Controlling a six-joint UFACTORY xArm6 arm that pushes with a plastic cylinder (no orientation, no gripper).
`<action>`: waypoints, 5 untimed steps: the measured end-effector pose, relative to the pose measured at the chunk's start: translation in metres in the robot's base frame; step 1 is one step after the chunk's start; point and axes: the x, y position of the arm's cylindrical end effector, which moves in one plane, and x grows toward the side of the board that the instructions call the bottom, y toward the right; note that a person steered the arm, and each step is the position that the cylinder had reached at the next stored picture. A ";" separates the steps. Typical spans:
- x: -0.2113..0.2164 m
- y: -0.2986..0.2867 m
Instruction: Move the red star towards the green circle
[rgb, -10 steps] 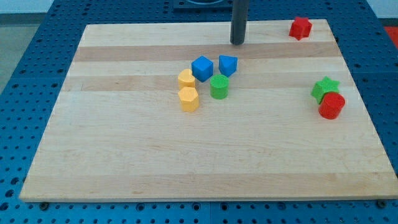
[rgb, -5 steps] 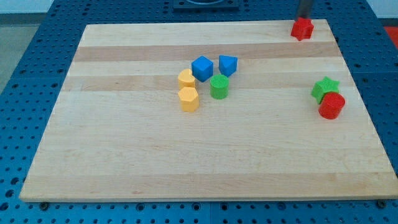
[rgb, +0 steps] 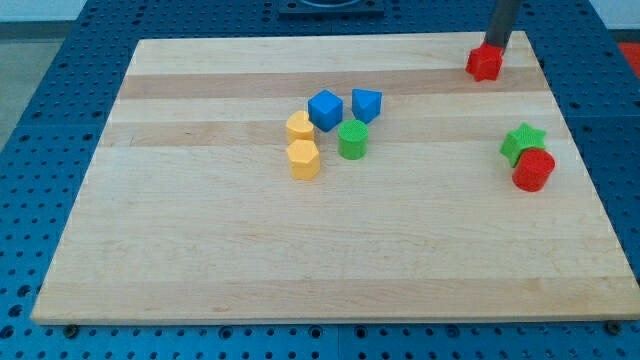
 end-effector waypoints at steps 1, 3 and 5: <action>0.026 -0.005; 0.071 -0.025; 0.094 -0.028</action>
